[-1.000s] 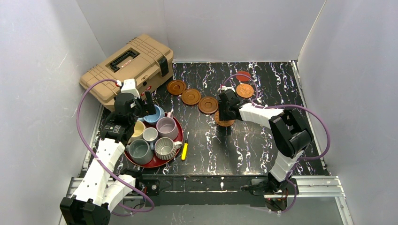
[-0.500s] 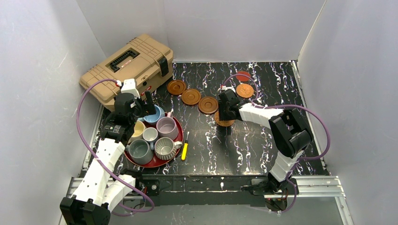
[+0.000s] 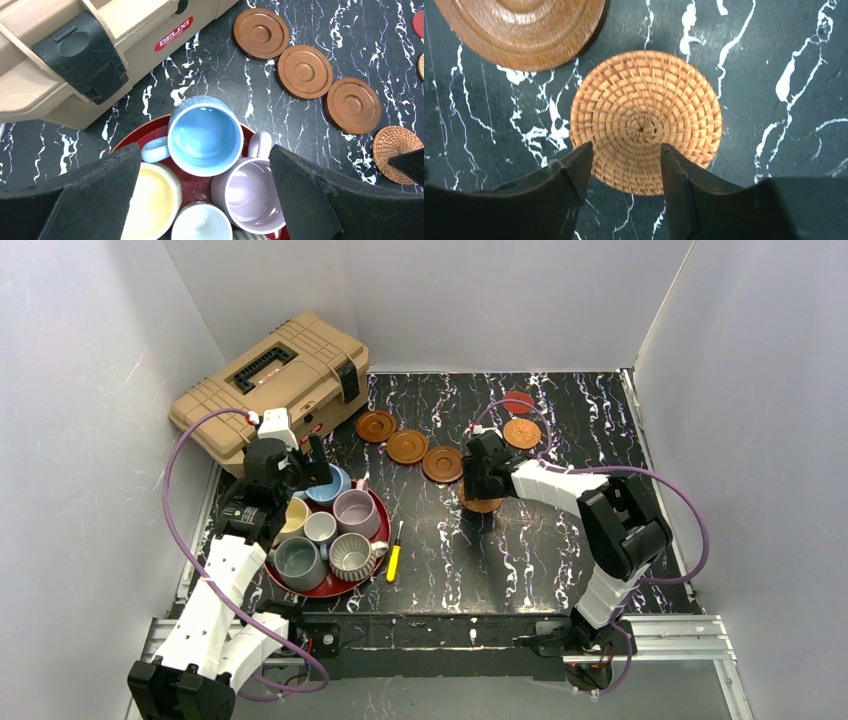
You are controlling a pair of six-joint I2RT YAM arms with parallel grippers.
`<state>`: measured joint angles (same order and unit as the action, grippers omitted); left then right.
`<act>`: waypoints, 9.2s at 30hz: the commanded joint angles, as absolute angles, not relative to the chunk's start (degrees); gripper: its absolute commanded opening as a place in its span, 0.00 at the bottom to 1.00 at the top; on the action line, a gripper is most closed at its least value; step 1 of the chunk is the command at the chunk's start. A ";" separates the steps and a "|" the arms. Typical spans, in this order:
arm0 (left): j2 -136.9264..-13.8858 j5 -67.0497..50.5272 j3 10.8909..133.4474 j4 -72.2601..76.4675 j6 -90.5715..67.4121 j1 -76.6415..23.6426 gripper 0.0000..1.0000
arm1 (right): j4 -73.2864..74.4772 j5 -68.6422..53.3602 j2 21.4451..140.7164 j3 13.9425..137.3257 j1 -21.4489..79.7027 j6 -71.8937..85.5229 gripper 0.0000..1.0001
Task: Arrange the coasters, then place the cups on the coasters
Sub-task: Move the coaster to the center of the board.
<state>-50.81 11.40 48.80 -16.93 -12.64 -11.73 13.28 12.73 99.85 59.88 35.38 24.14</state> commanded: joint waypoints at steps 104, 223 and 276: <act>-48.79 11.07 49.90 -17.24 -12.66 -11.41 0.99 | 22.34 10.45 88.52 55.40 15.51 18.86 0.89; -49.31 11.16 50.01 -17.49 -12.61 -11.43 0.99 | 20.60 10.55 86.26 46.41 26.89 26.31 0.62; -49.39 10.90 50.01 -17.41 -12.66 -11.43 0.99 | 15.41 3.08 80.33 42.01 21.09 30.51 0.65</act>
